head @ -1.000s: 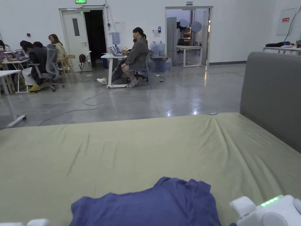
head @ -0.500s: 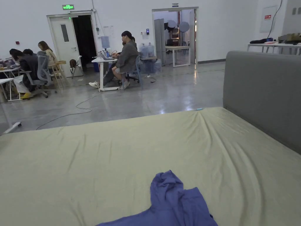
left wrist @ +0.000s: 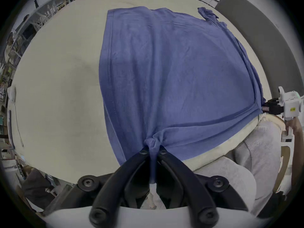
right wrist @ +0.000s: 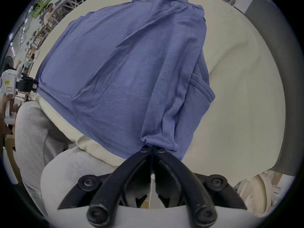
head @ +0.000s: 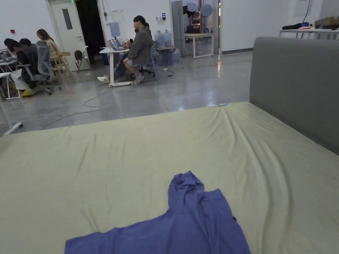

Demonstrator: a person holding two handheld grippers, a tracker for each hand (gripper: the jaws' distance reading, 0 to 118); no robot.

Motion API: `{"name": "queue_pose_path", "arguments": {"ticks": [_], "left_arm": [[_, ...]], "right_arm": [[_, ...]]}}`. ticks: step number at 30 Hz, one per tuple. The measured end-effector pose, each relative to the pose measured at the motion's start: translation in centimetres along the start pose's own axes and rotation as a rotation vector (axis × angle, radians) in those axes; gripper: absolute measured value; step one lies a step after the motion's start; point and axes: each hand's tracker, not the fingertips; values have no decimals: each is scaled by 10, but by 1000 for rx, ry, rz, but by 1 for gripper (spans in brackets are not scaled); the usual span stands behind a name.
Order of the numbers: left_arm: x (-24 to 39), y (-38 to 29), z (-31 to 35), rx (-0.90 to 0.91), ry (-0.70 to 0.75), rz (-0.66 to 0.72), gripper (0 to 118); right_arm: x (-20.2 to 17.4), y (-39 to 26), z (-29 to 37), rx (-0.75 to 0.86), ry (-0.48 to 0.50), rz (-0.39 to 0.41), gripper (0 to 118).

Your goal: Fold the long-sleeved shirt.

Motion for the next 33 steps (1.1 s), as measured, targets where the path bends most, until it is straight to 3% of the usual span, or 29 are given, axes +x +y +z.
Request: {"name": "queue_pose_path", "arguments": {"ticks": [2,3,5,6,8,9,10,11,13,16,17,18,19,20,21,22,23,25,32,33], "left_arm": [[-3,0,3,7,-11,16,10],[-5,-2,7,24,-36,48,29],[-7,-3,20,82,-86,124,83],[-8,-3,29,114,-78,144,83],[-4,-7,56,213,-23,148,104],[-2,-9,70,260,-17,148,116],[3,-9,89,337,-40,142,116],[5,-12,106,384,-63,137,116],[11,-16,126,442,-77,134,116],[21,-19,134,422,-83,125,112],[27,-21,130,364,-88,92,94],[41,-21,125,339,-58,72,25],[50,-24,117,348,4,49,0],[58,-29,108,354,21,46,0],[62,-27,102,341,6,30,0],[65,-24,97,314,-36,24,0],[67,-23,93,321,-60,66,0],[70,-14,90,328,-69,65,0],[47,55,85,375,-74,104,0],[40,73,83,387,-81,107,24]], "right_arm": [[-2,1,0,-1,-2,0,2],[-2,1,0,-2,-3,2,4],[1,3,-3,0,-6,-1,12],[2,3,-2,1,-16,-17,12],[3,6,17,-12,-16,-10,16],[3,5,30,17,-42,-4,37],[2,3,55,142,-86,-14,63],[2,0,82,269,-96,-3,82],[3,-3,131,417,-38,-22,88],[7,-6,165,511,57,-145,88],[7,-5,166,525,80,-178,88],[6,-6,163,528,92,-199,87],[2,-8,157,513,101,-219,84],[-3,-6,147,492,86,-210,69],[-10,-5,136,474,62,-196,25],[-15,-3,128,450,32,-176,0],[-20,-1,117,404,-5,-147,0],[-25,8,104,370,29,-133,0],[-29,26,93,376,53,-150,0],[-26,24,93,370,43,-150,0]]}}
